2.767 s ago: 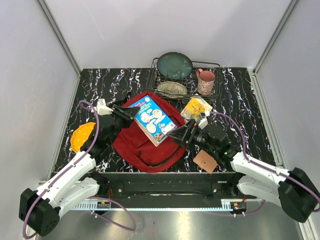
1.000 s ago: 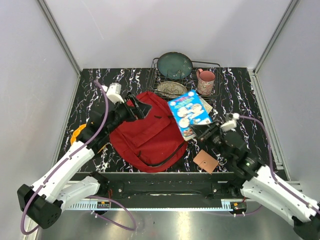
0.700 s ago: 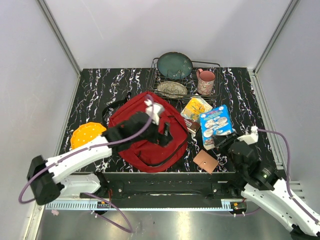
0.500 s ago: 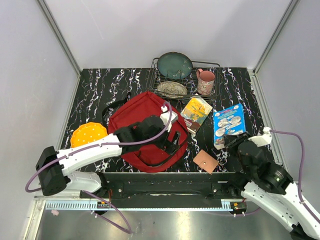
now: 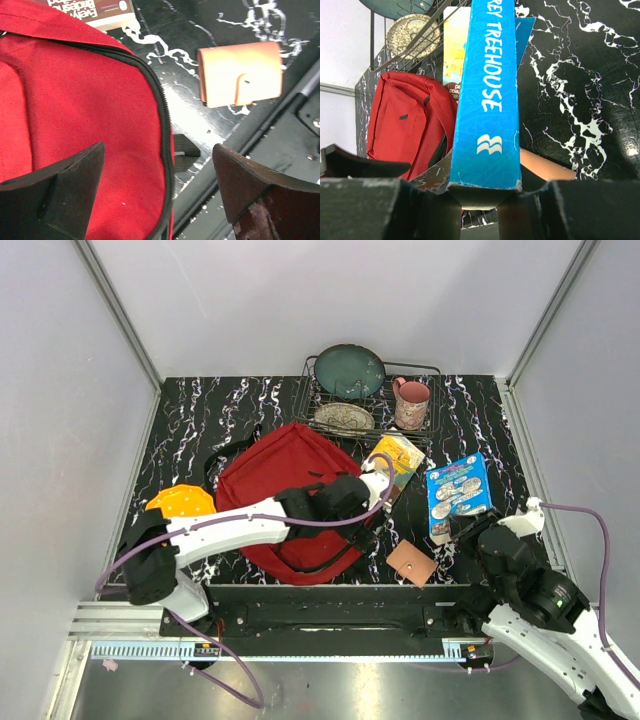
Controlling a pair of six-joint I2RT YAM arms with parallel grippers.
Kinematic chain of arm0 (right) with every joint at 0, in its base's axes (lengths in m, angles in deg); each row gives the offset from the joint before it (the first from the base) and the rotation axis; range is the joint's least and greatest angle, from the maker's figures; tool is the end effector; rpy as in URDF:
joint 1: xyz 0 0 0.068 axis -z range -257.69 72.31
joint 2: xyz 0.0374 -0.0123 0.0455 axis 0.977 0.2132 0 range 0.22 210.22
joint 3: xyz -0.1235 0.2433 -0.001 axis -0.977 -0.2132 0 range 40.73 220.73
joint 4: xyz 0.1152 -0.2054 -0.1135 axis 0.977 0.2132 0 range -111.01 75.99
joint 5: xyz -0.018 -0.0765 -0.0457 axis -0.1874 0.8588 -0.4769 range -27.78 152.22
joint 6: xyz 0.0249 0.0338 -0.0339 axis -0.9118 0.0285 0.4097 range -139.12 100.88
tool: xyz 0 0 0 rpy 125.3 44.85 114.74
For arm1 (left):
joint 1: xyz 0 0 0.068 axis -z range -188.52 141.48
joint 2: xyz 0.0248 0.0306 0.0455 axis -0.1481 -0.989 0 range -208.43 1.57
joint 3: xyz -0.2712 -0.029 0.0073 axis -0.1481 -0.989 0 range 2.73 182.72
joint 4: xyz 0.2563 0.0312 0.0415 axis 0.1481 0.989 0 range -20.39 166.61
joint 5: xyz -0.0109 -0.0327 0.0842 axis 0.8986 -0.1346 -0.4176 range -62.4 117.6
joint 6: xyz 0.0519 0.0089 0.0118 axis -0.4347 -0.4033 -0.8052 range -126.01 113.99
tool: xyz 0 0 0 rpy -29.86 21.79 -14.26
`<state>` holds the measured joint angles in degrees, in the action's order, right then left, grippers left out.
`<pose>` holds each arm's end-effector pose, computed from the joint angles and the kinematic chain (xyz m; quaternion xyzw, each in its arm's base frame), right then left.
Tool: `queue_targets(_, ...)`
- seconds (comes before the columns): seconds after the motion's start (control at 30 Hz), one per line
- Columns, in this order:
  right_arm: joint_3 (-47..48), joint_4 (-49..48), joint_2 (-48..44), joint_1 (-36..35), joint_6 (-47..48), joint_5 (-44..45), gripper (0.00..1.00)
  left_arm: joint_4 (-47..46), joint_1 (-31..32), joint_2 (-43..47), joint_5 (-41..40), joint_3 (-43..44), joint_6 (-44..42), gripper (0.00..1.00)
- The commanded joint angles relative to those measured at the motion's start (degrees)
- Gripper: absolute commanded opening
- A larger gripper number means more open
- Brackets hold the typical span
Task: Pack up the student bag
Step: Place the book in the student bag.
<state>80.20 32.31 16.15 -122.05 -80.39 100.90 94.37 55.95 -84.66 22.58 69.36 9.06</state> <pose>0.0549 0.0226 0.2883 0.2844 0.7829 0.2040 0.5143 0.1459 -0.2983 0.2748 0.3693 0.8437 -0.2169 0.3236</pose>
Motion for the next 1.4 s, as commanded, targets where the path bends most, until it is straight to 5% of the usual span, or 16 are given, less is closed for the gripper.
queue_targets(0.0, 0.8, -3.9, 0.5, 0.0, -0.4, -0.1, 0.0, 3.5, -0.1, -4.6, -6.1, 5.2, -1.2, 0.9)
queue_targets(0.5, -2.9, -4.3, -3.4, 0.0, -2.0, -2.0, 0.0, 4.1, -0.1, -4.9, -10.1, 5.1, 0.9, 0.54)
queue_targets(0.63, -3.3, -4.2, -3.2, 0.0, -3.5, -3.1, 0.01, 4.6, -0.1, -4.6, -9.0, 6.4, 0.9, 0.24)
queue_targets(0.93, -4.6, -4.5, -4.0, 0.0, -4.8, -6.2, 0.01, 6.0, -0.6, -2.4, -8.1, 7.9, 0.9, 0.21)
queue_targets(1.0, -4.8, -4.5, -4.3, 0.0, -5.3, -6.4, 0.01, 6.4, -0.9, -2.1, -7.6, 8.0, 0.7, 0.0)
queue_targets(1.37, -2.7, -19.8, -3.1, 0.1, 0.2, -20.4, 0.0, 7.9, -5.8, 9.5, -14.1, 10.2, 3.7, 0.0)
